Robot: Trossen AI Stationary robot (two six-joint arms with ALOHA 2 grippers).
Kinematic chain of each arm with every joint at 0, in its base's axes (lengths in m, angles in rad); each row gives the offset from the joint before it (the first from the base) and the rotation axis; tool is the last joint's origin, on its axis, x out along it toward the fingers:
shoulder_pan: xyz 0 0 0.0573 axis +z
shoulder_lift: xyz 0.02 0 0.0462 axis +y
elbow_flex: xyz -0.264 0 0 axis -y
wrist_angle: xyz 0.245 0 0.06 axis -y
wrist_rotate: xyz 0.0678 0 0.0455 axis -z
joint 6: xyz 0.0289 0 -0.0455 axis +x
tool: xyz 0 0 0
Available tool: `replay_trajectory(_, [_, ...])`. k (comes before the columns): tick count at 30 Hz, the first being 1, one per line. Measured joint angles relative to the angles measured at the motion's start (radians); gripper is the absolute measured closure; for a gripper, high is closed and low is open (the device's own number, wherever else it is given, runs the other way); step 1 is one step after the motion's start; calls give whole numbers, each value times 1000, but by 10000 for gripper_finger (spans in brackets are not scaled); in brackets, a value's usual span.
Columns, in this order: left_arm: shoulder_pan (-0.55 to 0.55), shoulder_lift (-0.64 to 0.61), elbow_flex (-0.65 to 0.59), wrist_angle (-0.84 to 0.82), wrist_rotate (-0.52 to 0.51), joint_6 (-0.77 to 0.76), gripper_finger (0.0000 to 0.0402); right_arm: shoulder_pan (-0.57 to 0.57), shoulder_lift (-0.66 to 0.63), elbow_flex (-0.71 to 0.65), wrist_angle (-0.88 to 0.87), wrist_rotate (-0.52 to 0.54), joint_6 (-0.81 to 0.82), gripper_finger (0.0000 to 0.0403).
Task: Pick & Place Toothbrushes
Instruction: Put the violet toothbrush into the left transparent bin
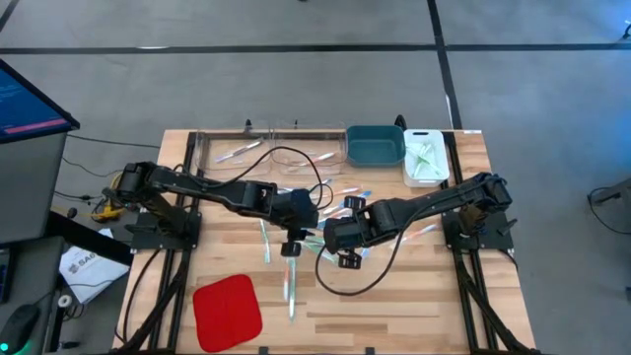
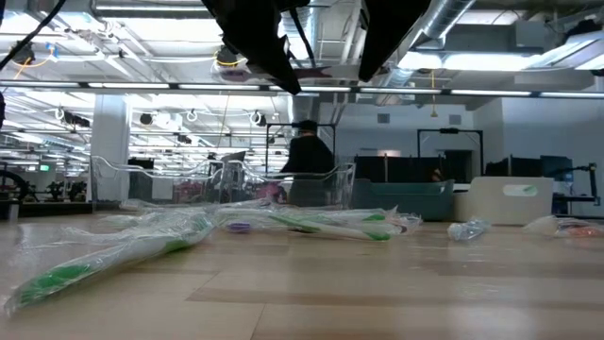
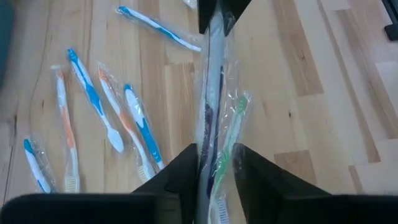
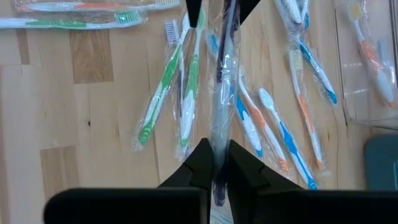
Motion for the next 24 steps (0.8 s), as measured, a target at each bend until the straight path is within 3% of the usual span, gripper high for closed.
replay_trajectory(6, [1,0,0,-3,15,-5,383,-3,0,0,2,-12,-3,382])
replay_trajectory(9, [0,0,0,-5,21,-32,383,-3,0,0,4,-6,-11,366])
replay_trajectory(24, [7,-2,0,-99,-10,-129,387,6,0,91,13,104,-51,166])
